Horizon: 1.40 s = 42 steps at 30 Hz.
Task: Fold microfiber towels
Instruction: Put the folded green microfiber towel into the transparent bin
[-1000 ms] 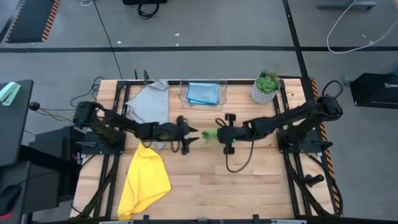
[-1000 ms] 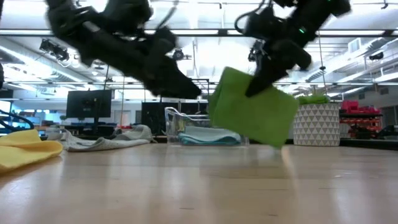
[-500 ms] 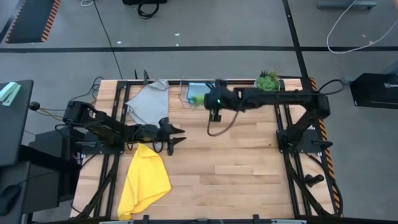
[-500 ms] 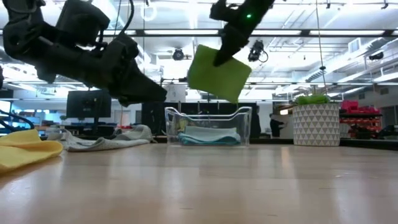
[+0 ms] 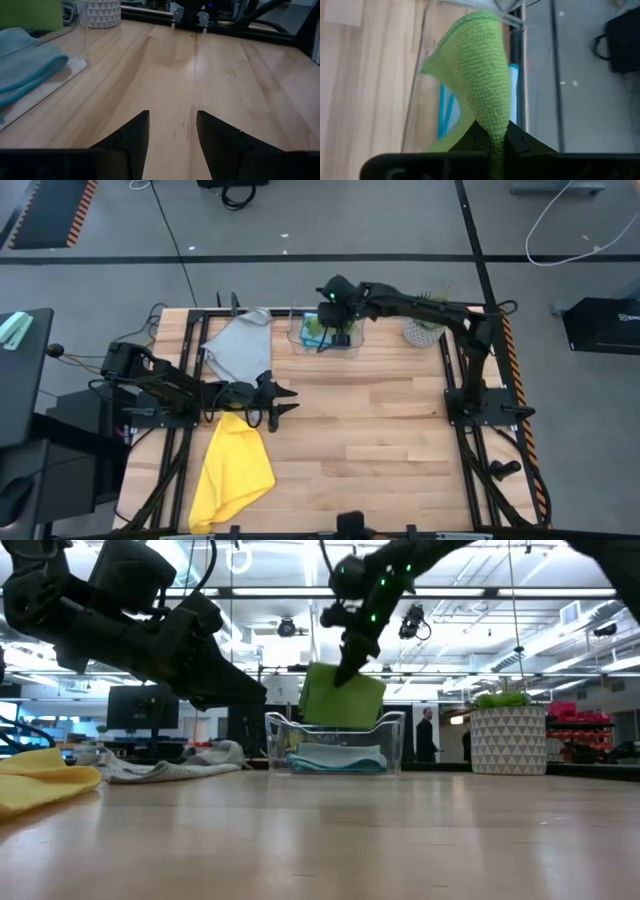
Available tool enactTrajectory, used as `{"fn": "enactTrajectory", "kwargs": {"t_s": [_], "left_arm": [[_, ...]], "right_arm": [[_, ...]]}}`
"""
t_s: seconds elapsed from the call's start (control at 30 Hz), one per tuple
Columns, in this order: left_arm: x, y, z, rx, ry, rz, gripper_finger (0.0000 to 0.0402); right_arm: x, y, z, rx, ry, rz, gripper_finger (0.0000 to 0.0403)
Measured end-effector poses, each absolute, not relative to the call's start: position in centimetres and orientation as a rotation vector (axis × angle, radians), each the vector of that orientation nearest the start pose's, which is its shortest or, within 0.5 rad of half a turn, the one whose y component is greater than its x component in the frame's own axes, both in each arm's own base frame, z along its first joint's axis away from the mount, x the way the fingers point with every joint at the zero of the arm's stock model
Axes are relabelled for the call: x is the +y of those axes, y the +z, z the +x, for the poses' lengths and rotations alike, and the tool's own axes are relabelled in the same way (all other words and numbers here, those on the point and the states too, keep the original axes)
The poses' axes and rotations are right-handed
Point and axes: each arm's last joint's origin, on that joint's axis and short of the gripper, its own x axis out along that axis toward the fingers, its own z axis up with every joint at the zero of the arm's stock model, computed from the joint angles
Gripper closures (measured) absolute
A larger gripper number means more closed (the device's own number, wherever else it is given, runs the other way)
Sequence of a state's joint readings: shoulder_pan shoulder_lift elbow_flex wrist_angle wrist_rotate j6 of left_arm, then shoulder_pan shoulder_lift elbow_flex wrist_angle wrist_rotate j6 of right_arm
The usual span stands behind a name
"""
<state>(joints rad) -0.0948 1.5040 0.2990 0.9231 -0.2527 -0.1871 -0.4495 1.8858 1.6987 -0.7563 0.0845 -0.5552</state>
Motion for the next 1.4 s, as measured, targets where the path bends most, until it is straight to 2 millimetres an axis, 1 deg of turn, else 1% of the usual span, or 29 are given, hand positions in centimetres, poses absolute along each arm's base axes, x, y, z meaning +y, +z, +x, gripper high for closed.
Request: {"fn": "enactTrajectory", "kwargs": {"t_s": [0.1,0.17,0.27,0.4,0.67,0.8,0.9,0.97,1.03,1.27,1.33,1.4], "left_arm": [[-1.5,13.3,23.8,0.266,0.183,-0.139,0.0230],[-1.5,13.2,23.8,0.268,0.184,-0.140,0.0230],[-1.5,13.2,23.7,0.271,0.184,-0.143,0.0230],[-1.5,13.2,23.7,0.270,0.185,-0.146,0.0230],[-1.5,13.2,23.7,0.270,0.185,-0.151,0.0230],[-1.5,13.2,23.7,0.270,0.186,-0.153,0.0230],[-1.5,13.2,23.8,0.270,0.186,-0.154,0.0230],[-1.5,13.2,23.8,0.270,0.186,-0.154,0.0230],[-1.5,13.2,23.7,0.270,0.187,-0.161,0.0230],[-1.5,13.1,23.7,0.278,0.189,-0.170,0.0230],[-1.5,13.1,23.7,0.278,0.189,-0.170,0.0230],[-1.5,13.1,23.7,0.281,0.189,-0.169,0.0230]], "right_arm": [[-20.1,28.0,36.7,1.046,-0.156,-0.278,0.0388],[-21.1,27.6,36.6,1.037,-0.112,-0.228,0.0388],[-22.2,27.4,36.4,1.023,-0.045,-0.154,0.0388],[-23.3,26.2,36.7,1.009,0.034,-0.072,0.0388],[-25.4,22.7,36.9,1.065,0.050,-0.017,0.0388],[-26.3,21.7,36.9,1.065,0.032,-0.009,0.0387],[-26.7,21.6,37.1,1.055,-0.001,-0.039,0.0379],[-26.9,21.7,37.4,1.035,-0.025,-0.069,0.0366],[-27.0,21.5,37.5,1.036,-0.026,-0.093,0.0345],[-27.2,21.5,37.8,1.050,-0.083,-0.145,0.0240],[-27.2,21.8,37.7,1.050,-0.106,-0.155,0.0213],[-27.2,22.6,37.5,1.049,-0.133,-0.173,0.0193]]}}
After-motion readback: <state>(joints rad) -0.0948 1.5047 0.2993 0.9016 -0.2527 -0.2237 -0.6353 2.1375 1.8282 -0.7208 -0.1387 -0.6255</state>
